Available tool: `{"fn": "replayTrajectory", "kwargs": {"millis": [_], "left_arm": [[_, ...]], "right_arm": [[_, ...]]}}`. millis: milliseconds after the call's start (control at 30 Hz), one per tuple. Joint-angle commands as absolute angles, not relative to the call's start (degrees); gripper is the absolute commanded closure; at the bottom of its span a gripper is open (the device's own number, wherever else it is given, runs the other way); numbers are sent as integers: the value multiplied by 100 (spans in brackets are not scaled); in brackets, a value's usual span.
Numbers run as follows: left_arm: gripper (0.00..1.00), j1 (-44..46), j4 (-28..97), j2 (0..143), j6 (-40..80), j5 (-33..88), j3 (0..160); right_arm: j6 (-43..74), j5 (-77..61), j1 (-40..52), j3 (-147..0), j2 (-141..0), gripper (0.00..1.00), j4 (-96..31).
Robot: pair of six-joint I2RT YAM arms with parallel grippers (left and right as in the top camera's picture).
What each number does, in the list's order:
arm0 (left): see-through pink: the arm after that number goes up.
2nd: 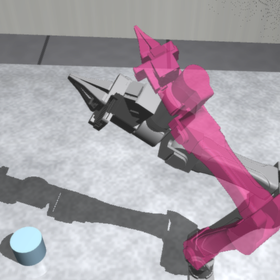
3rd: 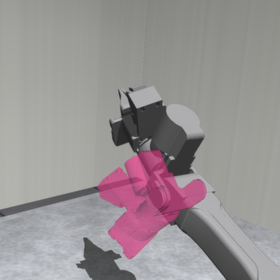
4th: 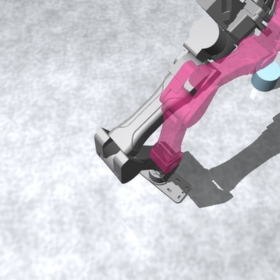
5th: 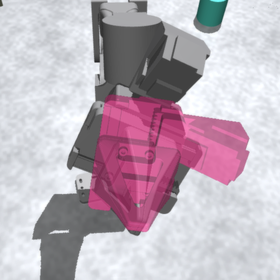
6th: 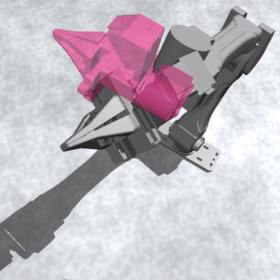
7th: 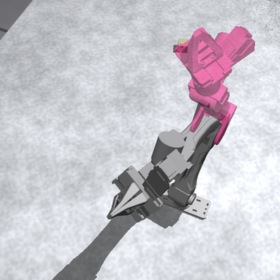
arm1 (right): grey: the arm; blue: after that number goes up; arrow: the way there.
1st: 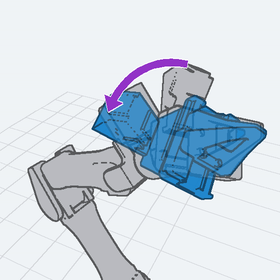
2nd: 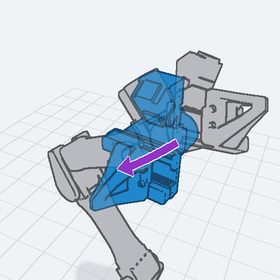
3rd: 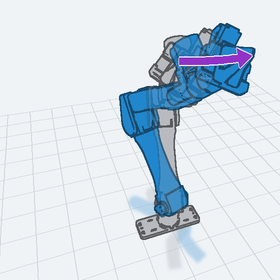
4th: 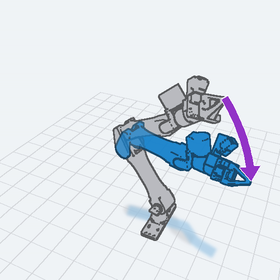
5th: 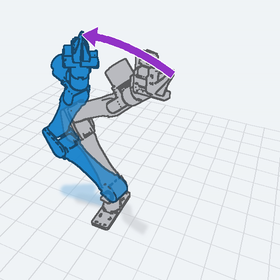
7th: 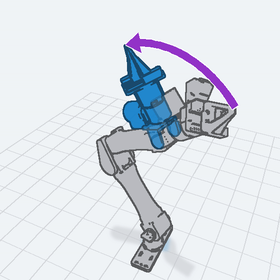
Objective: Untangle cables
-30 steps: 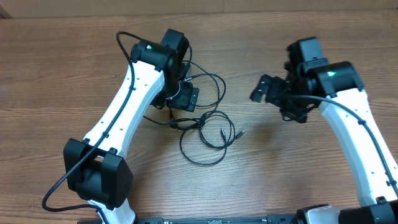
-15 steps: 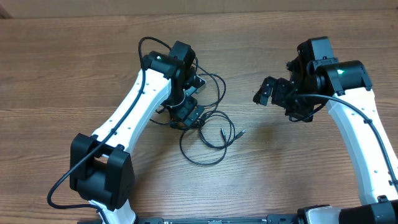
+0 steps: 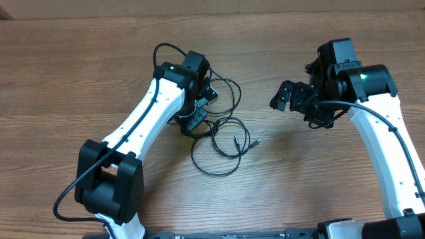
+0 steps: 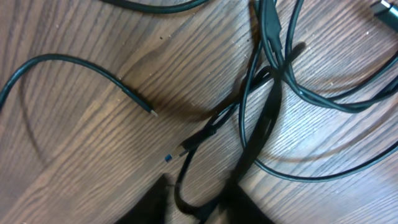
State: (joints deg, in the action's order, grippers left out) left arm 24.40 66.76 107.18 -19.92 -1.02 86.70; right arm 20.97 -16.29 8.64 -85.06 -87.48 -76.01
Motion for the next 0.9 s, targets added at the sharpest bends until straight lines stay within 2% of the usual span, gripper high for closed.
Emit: {"fn": "replayTrajectory", "kwargs": {"millis": [0,33,233,467,533,667,800,867], "left_arm": [[93,2495,6604,10759,-2001,-143,8624],[96,2495,6569,10759,-1909,-145,8624],[96,2495,6571,10757,-1225,-143,8694],[96,2495,6912,10748,-255,-143,9459],[96,2495,7046,10746,69,-143,9765],[96,2495,7199,10746,390,-97,10230],[96,2495,7181,10746,384,550,10335],[96,2495,7177,10746,381,856,10335]], "right_arm": [[2075,-1667,856,-8573,-8606,0,-7577],[2075,-1669,858,-8556,-8606,0,-7575],[2117,-1756,862,-8224,-8606,0,-7452],[2115,-2646,862,-7310,-8613,2,-6573],[2115,-2818,880,-7030,-8615,9,-6309],[2119,-2884,1020,-6464,-8617,34,-5782],[2119,-2882,1308,-6125,-8617,44,-5367],[2147,-2882,1507,-6049,-8617,45,-5153]]}}
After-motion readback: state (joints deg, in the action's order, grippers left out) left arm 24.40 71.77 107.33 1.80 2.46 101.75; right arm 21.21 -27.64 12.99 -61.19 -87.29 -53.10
